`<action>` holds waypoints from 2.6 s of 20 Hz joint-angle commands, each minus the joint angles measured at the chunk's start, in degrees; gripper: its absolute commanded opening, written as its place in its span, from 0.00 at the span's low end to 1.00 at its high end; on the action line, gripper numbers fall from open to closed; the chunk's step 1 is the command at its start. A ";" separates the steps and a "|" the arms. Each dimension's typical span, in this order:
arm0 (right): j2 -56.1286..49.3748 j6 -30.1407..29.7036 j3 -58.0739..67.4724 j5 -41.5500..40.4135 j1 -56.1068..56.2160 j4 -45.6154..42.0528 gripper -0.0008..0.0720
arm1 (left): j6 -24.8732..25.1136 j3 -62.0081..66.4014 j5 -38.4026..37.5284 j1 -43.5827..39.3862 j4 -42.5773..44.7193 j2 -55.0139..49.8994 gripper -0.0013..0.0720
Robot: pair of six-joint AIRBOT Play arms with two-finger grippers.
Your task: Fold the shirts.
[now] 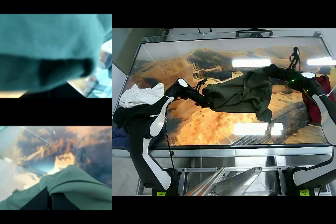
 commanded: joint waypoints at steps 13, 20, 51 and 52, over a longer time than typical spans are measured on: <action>19.56 16.35 -33.29 30.16 -9.60 -19.39 0.04 | -3.06 31.67 -11.63 10.80 12.52 -6.71 0.05; 25.35 6.19 -38.14 24.41 -10.62 -6.99 0.07 | -5.64 27.98 -14.25 11.69 4.59 -6.56 0.49; 11.61 9.53 -36.41 18.43 -10.78 -19.17 0.73 | 0.55 -40.19 20.92 -10.10 -18.27 23.39 0.97; 11.08 9.20 -35.58 18.38 -10.14 -18.05 0.73 | 0.52 -38.16 19.08 -10.10 -18.27 21.24 0.94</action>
